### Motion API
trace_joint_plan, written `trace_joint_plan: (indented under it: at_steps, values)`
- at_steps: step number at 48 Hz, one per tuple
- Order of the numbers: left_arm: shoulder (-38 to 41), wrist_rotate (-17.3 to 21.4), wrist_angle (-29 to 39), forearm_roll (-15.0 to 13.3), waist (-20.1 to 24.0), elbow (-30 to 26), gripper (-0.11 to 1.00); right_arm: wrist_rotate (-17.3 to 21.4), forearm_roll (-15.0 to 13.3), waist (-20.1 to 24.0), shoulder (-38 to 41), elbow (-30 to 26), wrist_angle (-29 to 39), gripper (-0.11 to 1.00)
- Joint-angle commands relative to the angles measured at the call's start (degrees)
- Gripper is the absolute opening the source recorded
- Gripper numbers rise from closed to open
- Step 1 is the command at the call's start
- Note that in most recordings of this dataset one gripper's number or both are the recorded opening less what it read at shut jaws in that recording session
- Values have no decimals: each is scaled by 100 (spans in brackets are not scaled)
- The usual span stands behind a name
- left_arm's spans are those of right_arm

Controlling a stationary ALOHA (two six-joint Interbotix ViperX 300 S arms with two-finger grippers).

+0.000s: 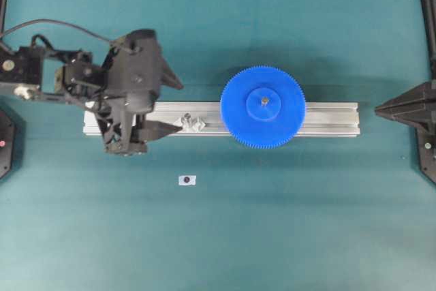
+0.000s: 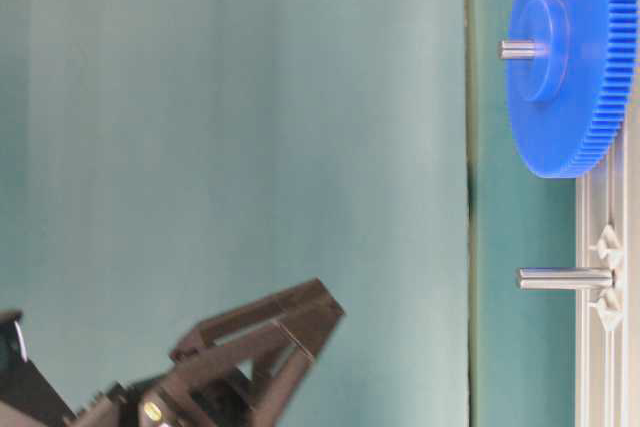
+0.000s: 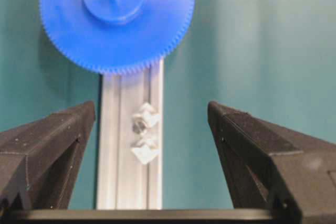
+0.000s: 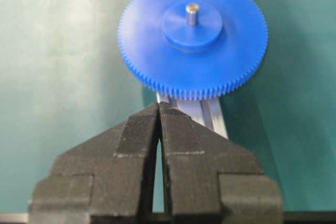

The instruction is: Insert the large gear onto the shaft.

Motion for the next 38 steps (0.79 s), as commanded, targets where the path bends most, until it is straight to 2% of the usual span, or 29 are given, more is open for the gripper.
trace_joint_plan:
  at_steps: [1,11,38]
  values:
    - [-202,-9,-360,9,-79,105,87,53,9,-18,53,-62,-132,9]
    - [-343,-53,-888,18,-132,439,87,53,9,-18,44,53,-439,9]
    - [-316,-44,-914,18,-132,492,87,53,9,-18,44,105,-571,9]
